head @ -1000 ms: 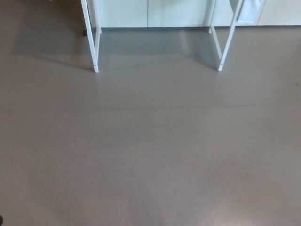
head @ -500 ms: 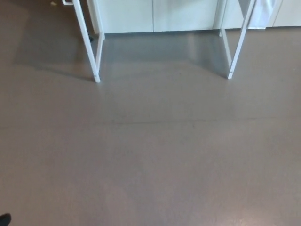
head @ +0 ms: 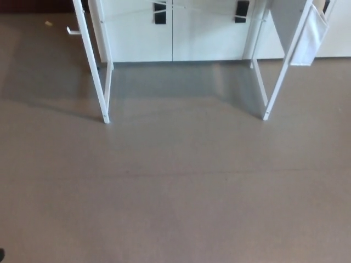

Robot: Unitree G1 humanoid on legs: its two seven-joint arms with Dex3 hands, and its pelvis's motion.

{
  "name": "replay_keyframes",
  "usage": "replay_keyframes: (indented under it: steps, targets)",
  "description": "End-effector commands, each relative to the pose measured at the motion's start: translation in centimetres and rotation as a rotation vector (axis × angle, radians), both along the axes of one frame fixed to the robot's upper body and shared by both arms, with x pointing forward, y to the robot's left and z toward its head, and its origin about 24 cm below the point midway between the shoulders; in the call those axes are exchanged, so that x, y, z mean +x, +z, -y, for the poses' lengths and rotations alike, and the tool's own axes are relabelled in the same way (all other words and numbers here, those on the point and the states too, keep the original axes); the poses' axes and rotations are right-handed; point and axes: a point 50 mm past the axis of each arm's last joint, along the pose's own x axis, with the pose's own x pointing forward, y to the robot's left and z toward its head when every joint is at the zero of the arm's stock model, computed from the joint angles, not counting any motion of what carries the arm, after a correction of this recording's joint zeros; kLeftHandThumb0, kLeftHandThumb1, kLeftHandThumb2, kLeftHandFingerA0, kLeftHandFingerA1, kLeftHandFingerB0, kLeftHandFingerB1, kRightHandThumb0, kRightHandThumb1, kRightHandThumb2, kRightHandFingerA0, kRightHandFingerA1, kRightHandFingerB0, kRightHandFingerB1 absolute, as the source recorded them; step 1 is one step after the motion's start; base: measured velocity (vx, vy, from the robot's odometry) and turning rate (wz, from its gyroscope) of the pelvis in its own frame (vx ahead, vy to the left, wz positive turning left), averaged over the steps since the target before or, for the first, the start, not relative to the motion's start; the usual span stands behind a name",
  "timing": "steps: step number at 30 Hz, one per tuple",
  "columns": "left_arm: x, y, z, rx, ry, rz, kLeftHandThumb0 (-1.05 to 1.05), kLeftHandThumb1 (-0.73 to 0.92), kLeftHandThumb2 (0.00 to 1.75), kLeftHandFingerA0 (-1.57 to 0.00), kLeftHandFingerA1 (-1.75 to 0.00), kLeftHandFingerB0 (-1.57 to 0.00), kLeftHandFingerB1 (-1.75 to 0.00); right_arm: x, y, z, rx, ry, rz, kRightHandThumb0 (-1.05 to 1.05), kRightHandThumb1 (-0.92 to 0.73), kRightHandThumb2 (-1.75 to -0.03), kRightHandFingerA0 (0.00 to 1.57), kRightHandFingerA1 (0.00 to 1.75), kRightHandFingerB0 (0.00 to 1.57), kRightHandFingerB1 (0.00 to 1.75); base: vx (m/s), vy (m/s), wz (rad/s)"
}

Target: The robot walks towards a desk on which a shovel is kept on the left hand side and a container is kept on the right hand side. The robot picks up the shovel using its left hand and places it in the container.

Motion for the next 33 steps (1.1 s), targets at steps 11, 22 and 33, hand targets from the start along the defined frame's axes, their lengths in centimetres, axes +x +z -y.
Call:
replay_keyframes:
  steps: [11, 22, 33]
  targets:
    - [-4.3, -1.0, 0.6, 0.010, 0.001, -0.065, -0.10, 0.43, 0.88, -0.37, -0.59, -0.24, -0.51, -4.7, -1.0, 1.1, -0.076, 0.034, -0.089, -0.40, -0.45, -0.68, 0.55, 0.52, 0.39, 0.46, 0.23, -0.162, 0.04]
    - [-5.0, -1.2, 1.2, 0.083, -0.021, -0.086, -0.20, 0.59, 0.57, -0.51, -0.42, -0.40, -0.35, -6.1, -1.6, 1.1, -0.069, 0.042, -0.116, -0.42, -0.45, -0.71, 0.56, 0.55, 0.36, 0.46, 0.25, 0.087, -0.04]
    - [-3.4, -0.5, 1.4, 0.063, 0.021, -0.026, -0.22, 0.61, 0.58, -0.46, -0.44, -0.38, -0.36, -5.9, -2.1, 0.6, -0.067, 0.032, -0.108, -0.43, -0.46, -0.72, 0.57, 0.54, 0.34, 0.46, 0.11, -0.158, 0.11]
